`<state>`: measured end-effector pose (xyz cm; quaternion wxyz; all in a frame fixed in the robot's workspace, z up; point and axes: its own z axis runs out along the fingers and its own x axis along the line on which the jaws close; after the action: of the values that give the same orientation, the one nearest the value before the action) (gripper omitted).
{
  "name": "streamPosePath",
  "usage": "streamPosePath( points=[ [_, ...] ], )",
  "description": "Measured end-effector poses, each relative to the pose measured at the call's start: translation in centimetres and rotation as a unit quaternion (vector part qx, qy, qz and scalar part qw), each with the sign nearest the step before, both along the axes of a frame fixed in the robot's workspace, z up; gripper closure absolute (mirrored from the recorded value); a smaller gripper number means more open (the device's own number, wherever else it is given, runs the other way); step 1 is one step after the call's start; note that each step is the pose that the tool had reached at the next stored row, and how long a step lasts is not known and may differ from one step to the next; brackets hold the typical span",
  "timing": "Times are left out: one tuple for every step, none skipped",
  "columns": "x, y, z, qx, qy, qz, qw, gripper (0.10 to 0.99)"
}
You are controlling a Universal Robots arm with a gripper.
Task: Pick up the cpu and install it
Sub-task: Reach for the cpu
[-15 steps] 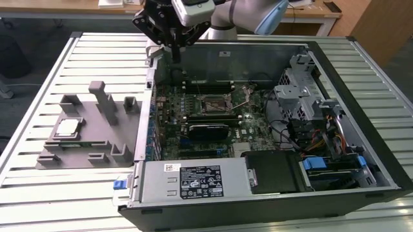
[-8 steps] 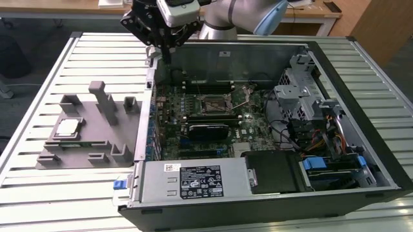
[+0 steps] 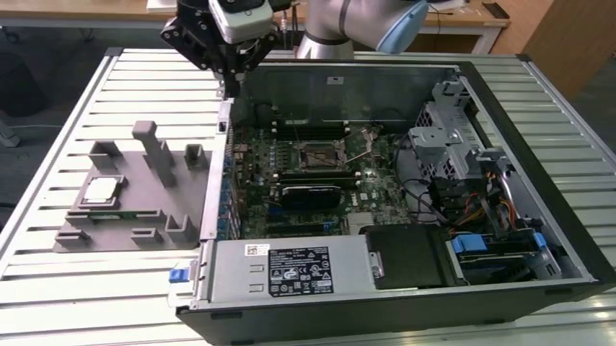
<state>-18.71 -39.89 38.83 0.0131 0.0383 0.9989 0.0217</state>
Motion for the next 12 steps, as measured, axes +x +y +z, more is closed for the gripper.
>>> streamPosePath(
  points=[
    [-0.25, 0.00, -0.03, 0.0000, 0.0000, 0.000, 1.0000, 0.980],
    [-0.49, 0.00, -0.06, 0.0000, 0.0000, 0.000, 1.0000, 0.980],
    [-0.75, 0.00, -0.10, 0.0000, 0.0000, 0.000, 1.0000, 0.980],
    [-1.00, 0.00, -0.14, 0.0000, 0.0000, 0.000, 1.0000, 0.980],
    [-1.27, 0.00, -0.17, 0.0000, 0.0000, 0.000, 1.0000, 0.980],
    [-1.53, 0.00, -0.20, 0.0000, 0.0001, 0.000, 1.0000, 0.980],
    [-1.78, 0.00, -0.23, 0.0000, 0.0000, 0.000, 1.0000, 0.980],
    [-2.02, 0.00, -0.27, 0.0000, 0.0000, 0.000, 1.0000, 0.980],
    [-2.26, 0.00, -0.31, 0.0000, 0.0000, 0.000, 1.0000, 0.980],
    [-2.50, 0.00, -0.34, 0.0000, 0.0000, 0.000, 1.0000, 0.980],
    [-2.73, 0.00, -0.38, 0.0000, 0.0000, 0.000, 1.0000, 0.980],
    [-2.97, 0.00, -0.41, 0.0000, 0.0000, 0.000, 1.0000, 0.980]
  ],
)
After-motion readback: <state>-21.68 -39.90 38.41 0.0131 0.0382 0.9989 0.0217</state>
